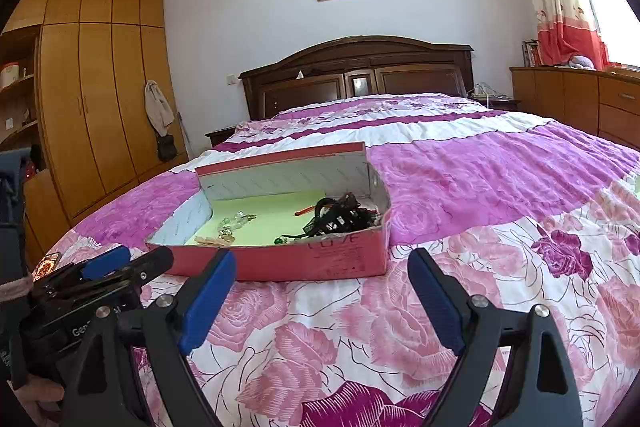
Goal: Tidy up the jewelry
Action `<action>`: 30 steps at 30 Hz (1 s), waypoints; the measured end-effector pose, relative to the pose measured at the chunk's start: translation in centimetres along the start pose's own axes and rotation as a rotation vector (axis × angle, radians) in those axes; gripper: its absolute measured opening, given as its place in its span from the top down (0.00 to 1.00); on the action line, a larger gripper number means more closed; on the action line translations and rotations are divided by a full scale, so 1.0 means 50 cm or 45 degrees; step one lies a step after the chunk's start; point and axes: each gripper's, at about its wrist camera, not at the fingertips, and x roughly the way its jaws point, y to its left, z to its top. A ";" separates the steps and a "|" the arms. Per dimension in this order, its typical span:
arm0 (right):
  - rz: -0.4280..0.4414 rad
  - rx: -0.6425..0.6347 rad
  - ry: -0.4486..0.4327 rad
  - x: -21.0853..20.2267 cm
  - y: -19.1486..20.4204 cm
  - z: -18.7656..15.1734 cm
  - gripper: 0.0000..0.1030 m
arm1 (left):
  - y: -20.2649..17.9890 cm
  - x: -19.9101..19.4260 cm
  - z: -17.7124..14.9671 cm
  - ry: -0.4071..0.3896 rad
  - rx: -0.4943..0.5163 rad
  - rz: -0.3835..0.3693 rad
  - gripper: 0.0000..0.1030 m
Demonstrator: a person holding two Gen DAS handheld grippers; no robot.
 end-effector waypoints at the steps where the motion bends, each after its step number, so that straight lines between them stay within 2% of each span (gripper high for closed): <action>1: -0.003 0.002 0.000 -0.001 -0.001 -0.001 0.13 | 0.002 0.000 0.000 -0.001 -0.005 0.004 0.37; 30: -0.014 -0.001 0.050 0.011 0.001 -0.011 0.13 | 0.002 0.001 -0.013 0.002 -0.021 0.018 0.35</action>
